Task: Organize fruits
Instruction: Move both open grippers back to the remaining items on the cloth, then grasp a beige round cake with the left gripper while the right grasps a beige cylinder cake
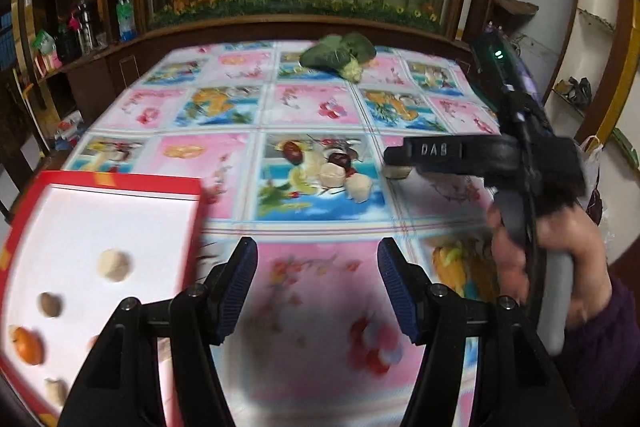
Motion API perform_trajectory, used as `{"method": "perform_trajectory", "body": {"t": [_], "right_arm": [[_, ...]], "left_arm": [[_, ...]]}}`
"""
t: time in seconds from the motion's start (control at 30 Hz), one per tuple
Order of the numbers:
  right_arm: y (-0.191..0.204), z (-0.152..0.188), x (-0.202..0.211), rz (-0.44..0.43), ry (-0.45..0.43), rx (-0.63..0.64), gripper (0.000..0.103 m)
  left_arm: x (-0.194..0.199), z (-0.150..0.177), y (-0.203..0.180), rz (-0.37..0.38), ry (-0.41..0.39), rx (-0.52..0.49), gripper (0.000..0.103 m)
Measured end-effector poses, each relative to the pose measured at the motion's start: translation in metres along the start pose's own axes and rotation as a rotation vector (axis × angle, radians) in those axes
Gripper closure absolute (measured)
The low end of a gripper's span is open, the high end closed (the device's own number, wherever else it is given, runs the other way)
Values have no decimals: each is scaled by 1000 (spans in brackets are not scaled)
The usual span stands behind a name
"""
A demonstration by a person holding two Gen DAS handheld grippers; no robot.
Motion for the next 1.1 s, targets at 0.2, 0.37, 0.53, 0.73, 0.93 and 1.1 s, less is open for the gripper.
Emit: {"method": "perform_trajectory", "body": {"t": [0.2,0.37,0.53,0.73,0.93,1.1], "right_arm": [[-1,6,-14,44,29,57,62],[-5,5,-14,59,21,77,75],[-21,-6,12,-20,-24,-38,75],[-42,-15,39,-66,-99,-155,75],[-44,-17,41,-82,-109,-181,75],[-42,-18,42,-90,-118,-181,75]], "left_arm": [[-38,-7,-15,13,63,28,43],[-51,-10,-23,-1,84,27,54],[-60,-13,-31,12,111,46,57],[-81,-20,-38,44,153,94,69],[-92,-30,-37,45,140,109,77],[-95,-34,-38,61,112,111,81]]}}
Point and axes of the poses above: each gripper's, at about its wrist camera, not at the fingertips, and x roughly against the way its jaws point, y to its left, z to its underside, the point moved 9 cm from there along -x, roughly the way its jaws point, and after that the axes turned 5 degrees about y, right-handed, at the moved point
